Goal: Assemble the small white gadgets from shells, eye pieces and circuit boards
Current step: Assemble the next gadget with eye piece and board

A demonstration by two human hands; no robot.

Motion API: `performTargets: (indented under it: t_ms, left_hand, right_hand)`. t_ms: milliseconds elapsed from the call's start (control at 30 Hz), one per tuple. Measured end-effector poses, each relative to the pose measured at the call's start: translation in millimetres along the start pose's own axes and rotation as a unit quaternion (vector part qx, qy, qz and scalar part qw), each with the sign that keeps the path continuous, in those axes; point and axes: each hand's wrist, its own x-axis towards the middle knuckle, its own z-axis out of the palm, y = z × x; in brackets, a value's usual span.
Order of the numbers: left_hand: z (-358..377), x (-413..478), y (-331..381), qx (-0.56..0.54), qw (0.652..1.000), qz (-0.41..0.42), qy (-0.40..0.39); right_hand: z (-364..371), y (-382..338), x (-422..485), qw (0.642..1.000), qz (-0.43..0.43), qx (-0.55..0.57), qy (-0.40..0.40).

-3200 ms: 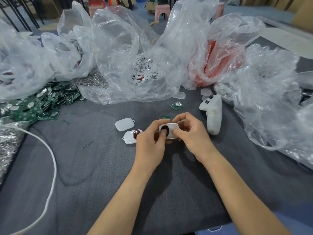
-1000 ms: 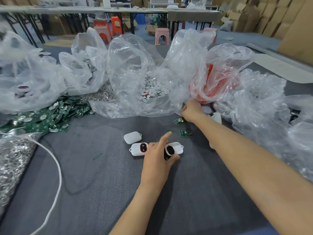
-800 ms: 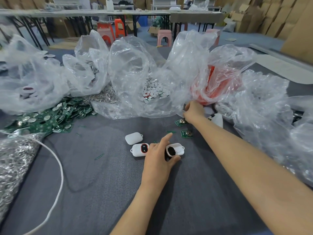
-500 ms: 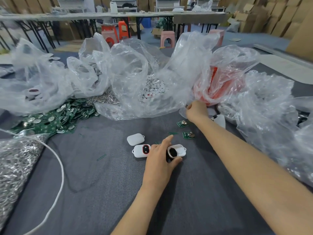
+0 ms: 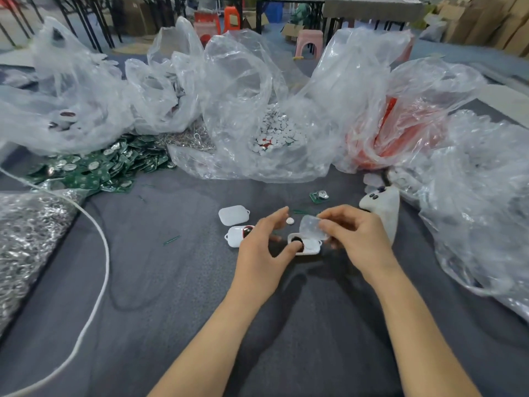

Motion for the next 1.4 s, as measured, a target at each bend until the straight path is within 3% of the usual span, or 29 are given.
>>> performTargets:
  t_ms: [367, 600, 1400]
  left_hand:
    - [3.5, 1.3, -3.3, 0.064, 0.995, 0.029, -0.071]
    - [4.1, 1.4, -2.7, 0.066, 0.995, 0.030, -0.070]
    - [3.9, -0.1, -0.1, 0.095, 0.992, 0.042, -0.066]
  right_hand:
    - [4.8, 7.1, -4.0, 0.989, -0.052, -0.130, -0.041]
    - [9.9, 8.6, -4.4, 0.978, -0.073, -0.193, -0.011]
    - [11.8, 7.3, -4.3, 0.946, -0.133, -0.292, -0.036]
